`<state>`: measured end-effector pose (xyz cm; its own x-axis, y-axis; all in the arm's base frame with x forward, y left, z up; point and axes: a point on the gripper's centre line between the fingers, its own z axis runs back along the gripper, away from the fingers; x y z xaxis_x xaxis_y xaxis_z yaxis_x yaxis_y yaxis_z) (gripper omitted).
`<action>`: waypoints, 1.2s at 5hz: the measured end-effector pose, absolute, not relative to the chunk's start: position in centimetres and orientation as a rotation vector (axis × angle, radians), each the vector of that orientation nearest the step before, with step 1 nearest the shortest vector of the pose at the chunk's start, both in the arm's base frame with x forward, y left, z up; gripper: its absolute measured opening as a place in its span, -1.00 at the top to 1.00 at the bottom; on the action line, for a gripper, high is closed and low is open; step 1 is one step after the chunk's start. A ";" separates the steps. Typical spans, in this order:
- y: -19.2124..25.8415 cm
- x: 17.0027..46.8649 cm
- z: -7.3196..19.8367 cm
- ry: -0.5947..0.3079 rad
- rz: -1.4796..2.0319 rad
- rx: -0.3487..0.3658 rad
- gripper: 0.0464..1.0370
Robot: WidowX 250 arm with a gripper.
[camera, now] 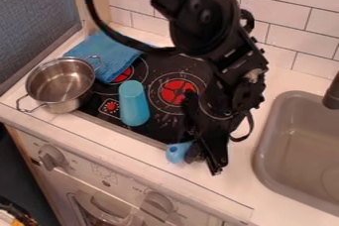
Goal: Move the blue spoon to the right bottom corner of the burner
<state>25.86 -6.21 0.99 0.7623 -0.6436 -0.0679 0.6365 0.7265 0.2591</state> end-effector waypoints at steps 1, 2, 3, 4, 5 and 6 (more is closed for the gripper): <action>-6.4 25.2 0.9 0.008 -0.709 0.249 -0.33; -6.6 25.2 1.0 0.008 -0.741 0.259 -0.87; -6.8 25.2 1.7 -0.012 -0.745 0.262 -0.93; -6.8 25.0 4.1 -0.079 -0.731 0.241 -0.93; -6.8 25.0 6.7 -0.151 -0.700 0.203 -0.93; -7.2 25.1 9.3 -0.211 -0.696 0.184 -0.93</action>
<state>25.14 -7.18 9.32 0.7474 -0.6513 0.1309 0.6143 0.7526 0.2369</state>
